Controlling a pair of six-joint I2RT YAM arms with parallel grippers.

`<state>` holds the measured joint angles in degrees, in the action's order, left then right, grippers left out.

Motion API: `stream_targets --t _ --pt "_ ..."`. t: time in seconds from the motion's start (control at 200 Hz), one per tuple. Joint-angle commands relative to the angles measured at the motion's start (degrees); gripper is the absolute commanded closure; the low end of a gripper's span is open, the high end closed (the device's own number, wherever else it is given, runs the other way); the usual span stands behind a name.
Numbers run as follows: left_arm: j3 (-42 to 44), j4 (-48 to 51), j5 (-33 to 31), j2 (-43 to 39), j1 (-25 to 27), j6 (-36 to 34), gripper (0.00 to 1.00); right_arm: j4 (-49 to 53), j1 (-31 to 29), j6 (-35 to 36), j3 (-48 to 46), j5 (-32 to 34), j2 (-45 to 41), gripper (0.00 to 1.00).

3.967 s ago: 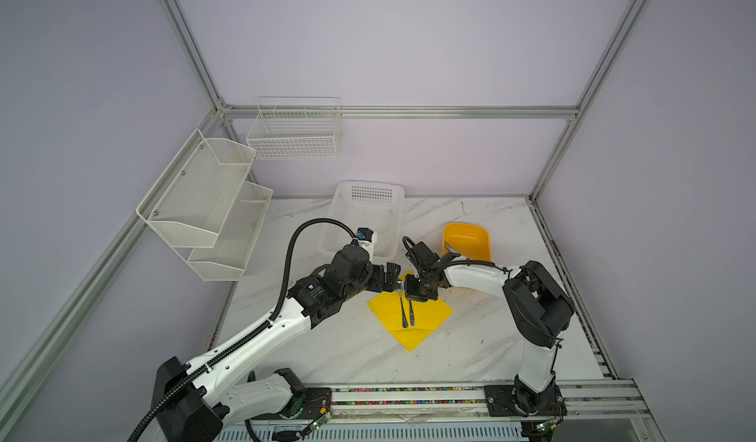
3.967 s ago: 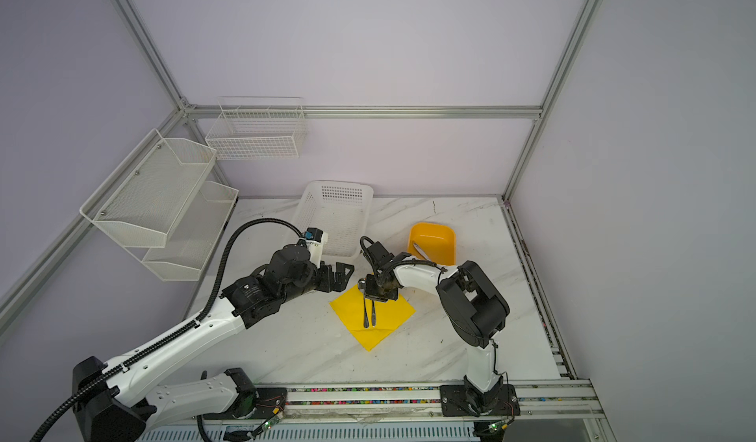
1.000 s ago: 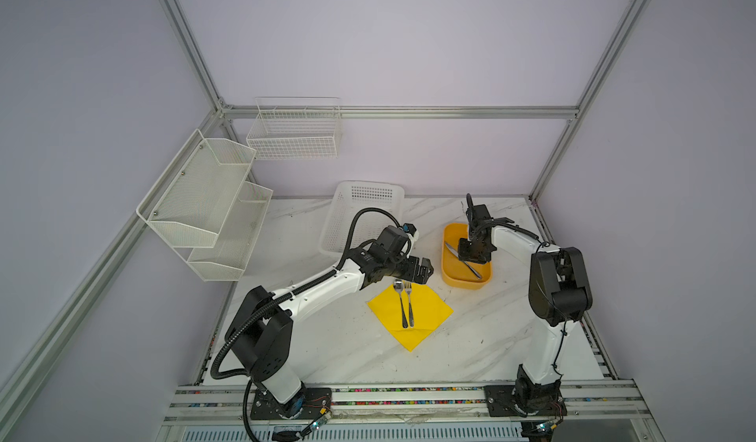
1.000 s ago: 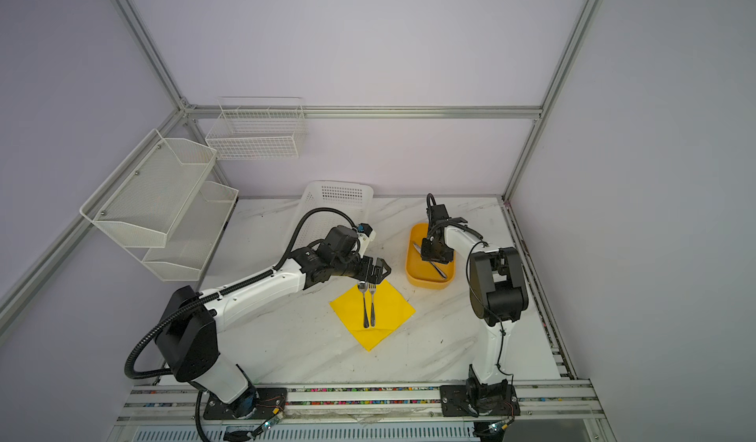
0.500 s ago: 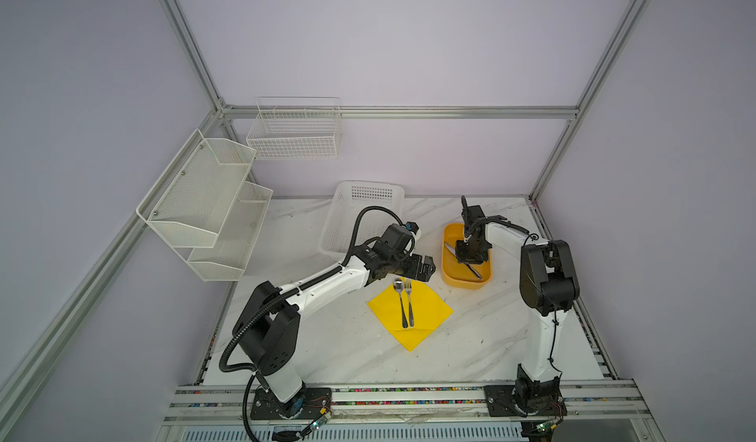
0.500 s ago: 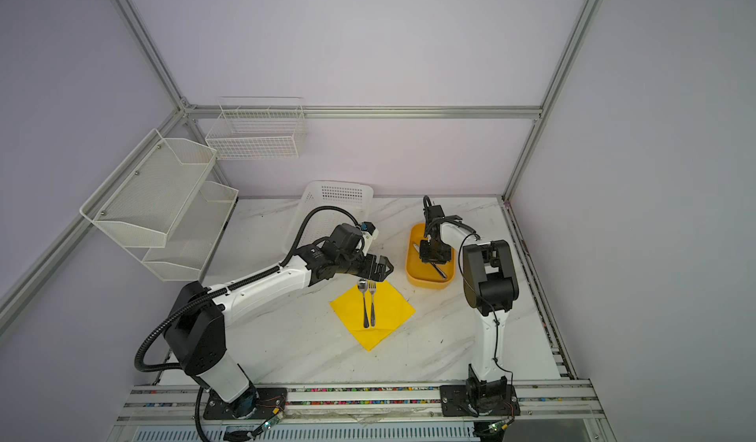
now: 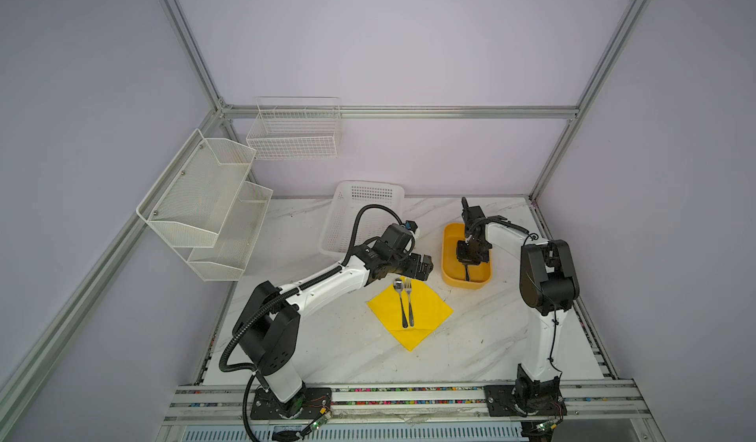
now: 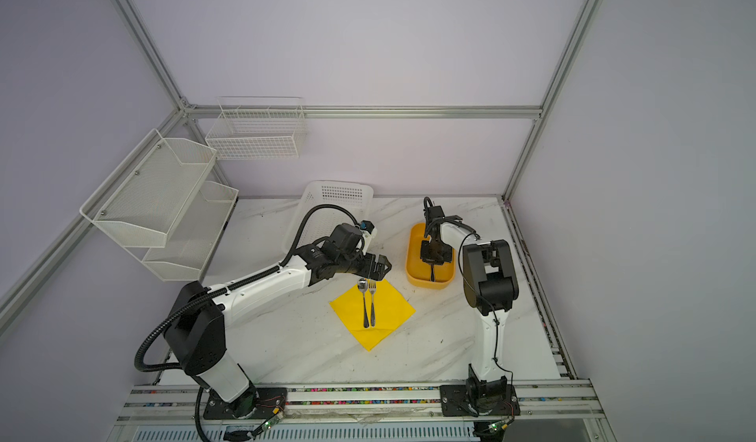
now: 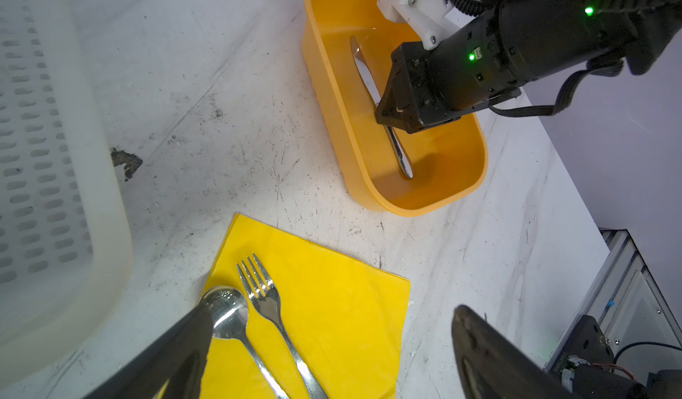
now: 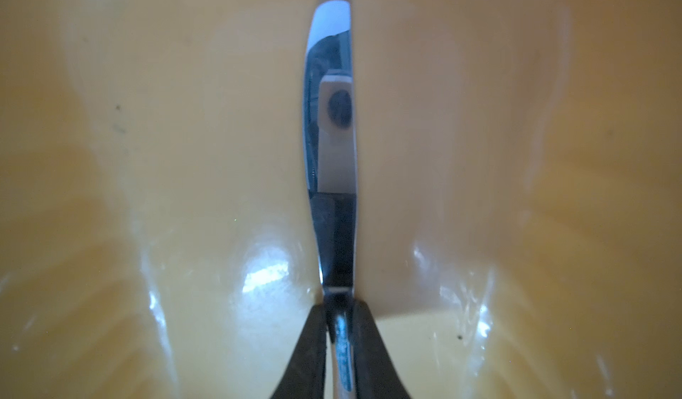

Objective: Place the utensils on the paper napkin and roll it up
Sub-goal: 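Lower the right gripper into the yellow tray onto the steel knife, then close the right gripper on the knife handle in the tray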

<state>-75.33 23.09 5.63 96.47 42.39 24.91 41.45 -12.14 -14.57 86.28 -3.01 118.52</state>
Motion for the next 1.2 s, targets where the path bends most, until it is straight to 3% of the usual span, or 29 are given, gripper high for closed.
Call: stream_targets --t 0.0,0.255,0.415,0.755,1.195 --pt "-3.56 -1.47 -0.45 -2.25 -0.54 -1.53 0.00 1.93 0.03 -2.97 -2.30 -2.85 1.26 0.85" --pt "-2.95 -2.26 -0.18 -2.91 -1.30 -2.88 0.00 7.37 -0.34 -1.68 2.56 2.23 1.50 0.77" --pt "-2.38 -2.48 0.03 -3.03 -1.94 -3.28 0.00 10.24 -0.44 -1.25 4.46 1.81 2.61 0.69" --pt "-1.92 -3.20 1.52 -3.21 -3.10 -1.89 0.00 9.00 -1.72 -1.44 1.45 -2.04 4.01 0.75" --pt "-1.30 -2.75 1.75 -3.78 -3.10 -2.14 0.00 9.67 -1.67 -0.29 -2.39 -2.09 5.02 0.80"
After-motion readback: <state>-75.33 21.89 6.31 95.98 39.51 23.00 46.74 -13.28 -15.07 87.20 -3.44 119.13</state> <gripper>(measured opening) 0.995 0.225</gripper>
